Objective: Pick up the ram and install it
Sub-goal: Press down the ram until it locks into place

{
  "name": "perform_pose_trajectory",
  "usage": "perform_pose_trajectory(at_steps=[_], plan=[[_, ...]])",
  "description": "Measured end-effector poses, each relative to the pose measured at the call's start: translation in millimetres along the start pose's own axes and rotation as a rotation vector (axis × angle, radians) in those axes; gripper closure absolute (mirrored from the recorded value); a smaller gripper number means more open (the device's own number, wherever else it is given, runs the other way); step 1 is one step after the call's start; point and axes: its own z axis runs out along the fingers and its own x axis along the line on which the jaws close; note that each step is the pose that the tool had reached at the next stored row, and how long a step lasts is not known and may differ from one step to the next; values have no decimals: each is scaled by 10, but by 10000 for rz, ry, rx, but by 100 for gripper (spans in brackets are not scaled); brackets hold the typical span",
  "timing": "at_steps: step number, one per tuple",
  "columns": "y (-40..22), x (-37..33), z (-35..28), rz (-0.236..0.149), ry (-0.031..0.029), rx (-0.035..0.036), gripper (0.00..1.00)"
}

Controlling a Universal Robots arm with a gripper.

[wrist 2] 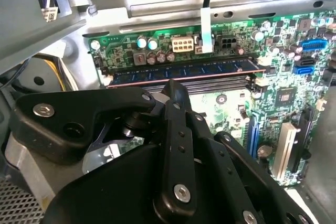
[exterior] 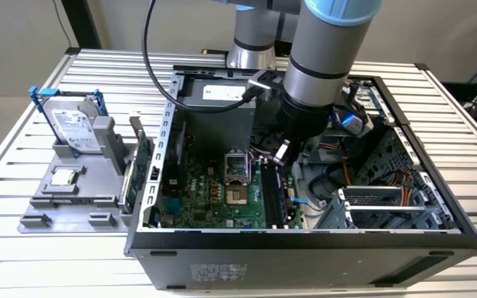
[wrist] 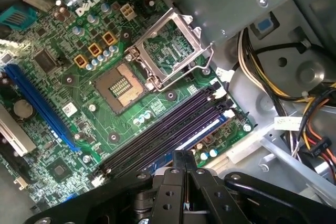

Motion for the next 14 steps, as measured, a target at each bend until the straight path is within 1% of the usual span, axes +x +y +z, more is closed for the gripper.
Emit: perform_pose_trajectory(at_steps=[9,14], plan=[[0,0,0,-504,82,84,100],[0,0,0,-741,139,137,100]])
